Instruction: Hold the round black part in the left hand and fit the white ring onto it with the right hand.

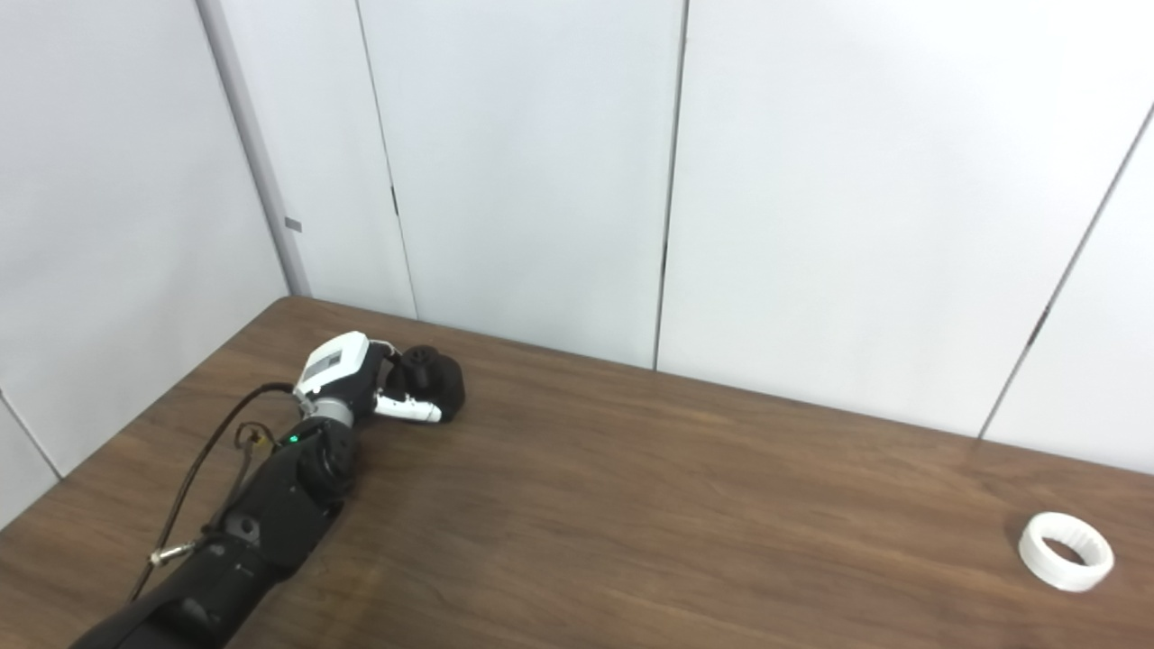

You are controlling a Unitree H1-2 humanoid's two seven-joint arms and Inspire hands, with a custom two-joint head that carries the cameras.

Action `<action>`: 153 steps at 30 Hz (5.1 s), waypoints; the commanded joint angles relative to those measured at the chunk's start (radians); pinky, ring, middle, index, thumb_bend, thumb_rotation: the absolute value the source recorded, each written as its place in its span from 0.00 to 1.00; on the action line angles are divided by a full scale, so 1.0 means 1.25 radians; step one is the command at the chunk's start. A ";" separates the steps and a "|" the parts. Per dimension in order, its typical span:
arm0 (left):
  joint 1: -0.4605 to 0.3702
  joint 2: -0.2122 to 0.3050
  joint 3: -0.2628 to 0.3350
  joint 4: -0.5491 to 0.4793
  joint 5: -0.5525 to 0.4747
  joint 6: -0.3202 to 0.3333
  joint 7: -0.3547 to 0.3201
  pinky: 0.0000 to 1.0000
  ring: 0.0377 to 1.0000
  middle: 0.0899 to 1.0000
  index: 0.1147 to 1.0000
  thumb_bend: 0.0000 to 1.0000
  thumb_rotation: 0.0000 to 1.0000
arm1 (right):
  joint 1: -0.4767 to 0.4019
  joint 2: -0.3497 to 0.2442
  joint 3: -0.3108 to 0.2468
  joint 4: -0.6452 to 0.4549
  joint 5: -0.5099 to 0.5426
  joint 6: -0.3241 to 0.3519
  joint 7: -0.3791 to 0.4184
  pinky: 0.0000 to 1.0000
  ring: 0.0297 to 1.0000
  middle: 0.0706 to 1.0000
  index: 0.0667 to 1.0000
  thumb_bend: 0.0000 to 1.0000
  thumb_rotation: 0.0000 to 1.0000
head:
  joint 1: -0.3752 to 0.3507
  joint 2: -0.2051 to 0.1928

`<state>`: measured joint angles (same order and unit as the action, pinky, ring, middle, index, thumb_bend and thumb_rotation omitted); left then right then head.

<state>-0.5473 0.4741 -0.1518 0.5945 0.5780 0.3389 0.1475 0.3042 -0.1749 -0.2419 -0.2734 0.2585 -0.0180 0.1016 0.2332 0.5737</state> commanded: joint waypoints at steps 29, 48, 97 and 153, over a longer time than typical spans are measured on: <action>0.035 -0.009 -0.002 -0.177 0.006 -0.047 -0.004 0.91 0.92 0.85 0.43 0.51 0.08 | -0.007 -0.004 0.000 -0.025 -0.007 -0.027 -0.002 0.90 0.91 0.89 0.86 0.73 0.82 | -0.008 0.012; 0.125 -0.032 -0.006 -0.427 -0.004 -0.003 -0.146 0.82 0.88 0.81 0.42 0.51 0.07 | -0.001 -0.001 0.028 -0.116 -0.034 0.045 -0.015 1.00 1.00 0.99 0.96 0.61 0.94 | -0.094 0.054; 0.400 -0.155 -0.209 -0.871 0.155 -0.083 -0.390 0.96 0.88 0.79 0.42 0.52 0.07 | -0.022 0.028 0.068 -0.147 -0.076 0.090 -0.057 0.96 0.95 0.94 0.93 0.60 0.90 | -0.255 0.202; 0.531 -0.185 -0.229 -0.727 0.296 -0.247 -0.286 0.95 0.88 0.79 0.42 0.51 0.07 | -0.028 0.038 0.095 -0.170 -0.090 0.101 -0.085 0.98 0.96 0.94 0.92 0.58 0.87 | -0.318 0.225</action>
<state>0.1134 0.2167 -0.4548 -0.3386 0.9024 0.0200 -0.2083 0.2947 -0.1462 -0.1186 -0.4504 0.1356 0.1467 -0.0058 -0.1641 0.8544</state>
